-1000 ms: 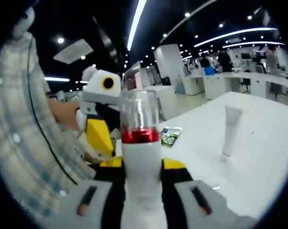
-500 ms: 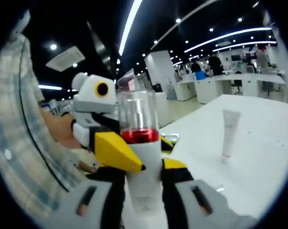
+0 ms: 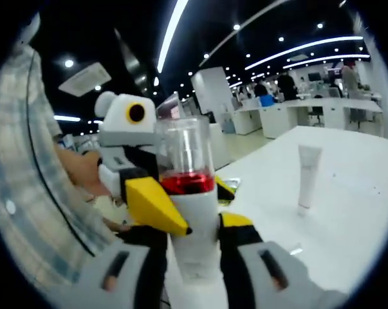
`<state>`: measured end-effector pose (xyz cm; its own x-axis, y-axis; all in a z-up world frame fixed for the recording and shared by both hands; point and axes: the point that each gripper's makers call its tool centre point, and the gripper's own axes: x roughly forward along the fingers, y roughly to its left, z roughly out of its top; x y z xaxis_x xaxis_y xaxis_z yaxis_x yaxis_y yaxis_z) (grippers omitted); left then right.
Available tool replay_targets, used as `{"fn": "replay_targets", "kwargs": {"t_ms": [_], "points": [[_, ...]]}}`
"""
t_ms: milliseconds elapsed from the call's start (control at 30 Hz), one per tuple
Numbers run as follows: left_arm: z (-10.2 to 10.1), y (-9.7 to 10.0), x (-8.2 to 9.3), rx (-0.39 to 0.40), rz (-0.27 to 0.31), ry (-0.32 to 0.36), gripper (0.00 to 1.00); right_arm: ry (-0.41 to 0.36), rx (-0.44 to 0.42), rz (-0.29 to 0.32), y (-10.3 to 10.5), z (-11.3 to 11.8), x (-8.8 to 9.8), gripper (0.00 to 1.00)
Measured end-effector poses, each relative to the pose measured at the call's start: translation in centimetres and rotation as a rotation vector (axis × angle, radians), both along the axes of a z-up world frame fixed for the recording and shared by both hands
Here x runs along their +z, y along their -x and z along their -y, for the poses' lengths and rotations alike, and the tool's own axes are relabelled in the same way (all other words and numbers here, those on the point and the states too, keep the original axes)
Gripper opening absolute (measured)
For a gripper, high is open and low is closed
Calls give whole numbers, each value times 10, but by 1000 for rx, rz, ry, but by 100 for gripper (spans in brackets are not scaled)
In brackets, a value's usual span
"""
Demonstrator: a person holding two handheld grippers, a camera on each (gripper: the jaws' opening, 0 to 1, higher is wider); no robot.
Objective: Arrange the skincare products in the storage area until every visible bottle or jar stands upright without overlapping.
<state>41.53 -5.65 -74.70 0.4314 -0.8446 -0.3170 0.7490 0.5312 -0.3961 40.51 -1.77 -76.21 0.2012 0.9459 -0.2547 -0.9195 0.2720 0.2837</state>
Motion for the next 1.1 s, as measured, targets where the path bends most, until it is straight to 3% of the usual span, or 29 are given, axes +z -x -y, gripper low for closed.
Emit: {"fn": "replay_targets", "kwargs": {"t_ms": [133, 400, 500, 733, 800, 867, 900, 933, 1100], "points": [[0, 7, 1, -65, 17, -2, 32, -11, 19, 4, 3, 10, 2, 42], [-3, 20, -5, -204, 46, -39, 32, -78, 83, -19, 12, 35, 17, 51], [-1, 29, -7, -292, 64, -66, 32, -180, 91, -15, 10, 33, 43, 51], [18, 49, 7, -461, 100, -25, 32, -218, 227, 20, 26, 10, 60, 49], [21, 50, 11, -480, 105, -14, 33, -226, 267, 28, 32, 5, 62, 44], [23, 51, 10, -485, 103, -10, 33, -233, 246, 52, 29, 6, 65, 37], [23, 47, 10, -470, 85, -2, 33, -260, 320, 21, 40, 5, 70, 32], [24, 49, 13, -490, 79, 29, 33, -249, 283, 32, 33, 5, 70, 31], [20, 45, 13, -460, 73, 54, 33, -223, 263, 43, 27, 6, 72, 29]]}}
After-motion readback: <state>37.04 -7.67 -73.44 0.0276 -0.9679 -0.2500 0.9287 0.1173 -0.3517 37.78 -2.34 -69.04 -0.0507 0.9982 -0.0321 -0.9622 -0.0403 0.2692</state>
